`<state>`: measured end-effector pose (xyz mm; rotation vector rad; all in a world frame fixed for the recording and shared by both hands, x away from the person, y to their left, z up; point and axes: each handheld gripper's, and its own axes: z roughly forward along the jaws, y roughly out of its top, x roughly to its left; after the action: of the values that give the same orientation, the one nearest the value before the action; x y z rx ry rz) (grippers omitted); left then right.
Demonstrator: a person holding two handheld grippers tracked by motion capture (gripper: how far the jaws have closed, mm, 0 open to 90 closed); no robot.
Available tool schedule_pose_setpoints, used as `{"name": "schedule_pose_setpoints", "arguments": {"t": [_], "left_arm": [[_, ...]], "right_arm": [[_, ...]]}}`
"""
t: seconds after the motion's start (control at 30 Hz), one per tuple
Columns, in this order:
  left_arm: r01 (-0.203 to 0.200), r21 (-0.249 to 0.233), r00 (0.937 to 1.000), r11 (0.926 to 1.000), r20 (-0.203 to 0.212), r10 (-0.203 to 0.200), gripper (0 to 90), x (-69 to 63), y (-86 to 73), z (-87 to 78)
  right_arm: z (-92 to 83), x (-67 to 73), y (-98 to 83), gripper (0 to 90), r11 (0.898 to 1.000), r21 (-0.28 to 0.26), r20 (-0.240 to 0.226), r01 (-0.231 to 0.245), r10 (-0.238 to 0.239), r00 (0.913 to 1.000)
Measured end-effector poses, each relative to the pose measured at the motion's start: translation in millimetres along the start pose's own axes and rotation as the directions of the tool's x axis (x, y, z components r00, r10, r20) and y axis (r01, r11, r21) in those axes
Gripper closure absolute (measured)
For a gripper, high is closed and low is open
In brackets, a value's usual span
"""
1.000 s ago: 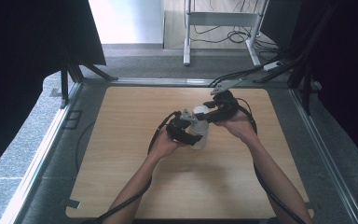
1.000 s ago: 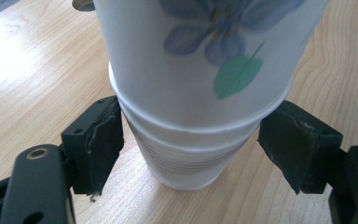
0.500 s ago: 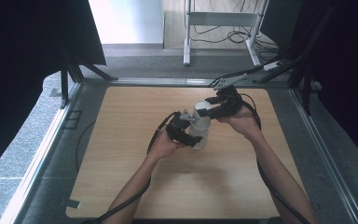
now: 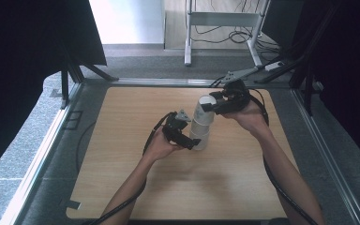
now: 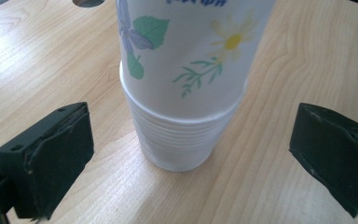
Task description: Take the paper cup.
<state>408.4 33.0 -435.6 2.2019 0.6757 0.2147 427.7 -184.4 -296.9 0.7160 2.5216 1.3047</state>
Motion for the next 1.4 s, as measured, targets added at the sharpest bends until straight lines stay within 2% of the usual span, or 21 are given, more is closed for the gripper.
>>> {"name": "schedule_pose_setpoints", "arguments": {"t": [0.23,0.53,0.67,0.87,1.13,1.4], "left_arm": [[-0.011,0.003,0.9999,0.9999,0.003,0.011,0.0,-5.4,-0.9,-9.8],[-0.027,-0.014,0.9994,0.9995,0.019,0.027,0.0,-10.9,-8.3,-21.8],[-0.029,-0.019,0.9992,0.9994,0.027,0.030,0.0,-12.8,-13.5,-26.3],[-0.015,-0.055,0.9982,0.9984,0.056,0.019,0.0,-17.3,-20.0,-32.2],[-0.050,-0.072,0.9954,0.9962,0.078,0.055,0.0,-31.0,-23.1,-36.5],[-0.051,-0.099,0.9932,0.9938,0.099,0.061,0.0,-42.5,-27.5,-35.5]], "right_arm": [[-18.5,6.4,10.3,37.6,1.000,-0.012,0.004,0.009,-0.009,0.9999],[-32.5,16.6,10.6,37.6,1.000,-0.003,0.001,0.025,-0.025,0.9997],[-37.0,23.8,5.1,37.6,0.999,-0.006,-0.004,0.040,-0.040,0.9992],[-42.1,31.4,-6.3,37.6,0.999,-0.021,-0.017,0.040,-0.040,0.9990],[-42.2,40.7,-22.0,37.6,0.999,-0.025,-0.038,0.045,-0.046,0.9982],[-40.2,49.5,-37.9,37.7,0.998,-0.022,-0.046,0.058,-0.059,0.9972]]}}
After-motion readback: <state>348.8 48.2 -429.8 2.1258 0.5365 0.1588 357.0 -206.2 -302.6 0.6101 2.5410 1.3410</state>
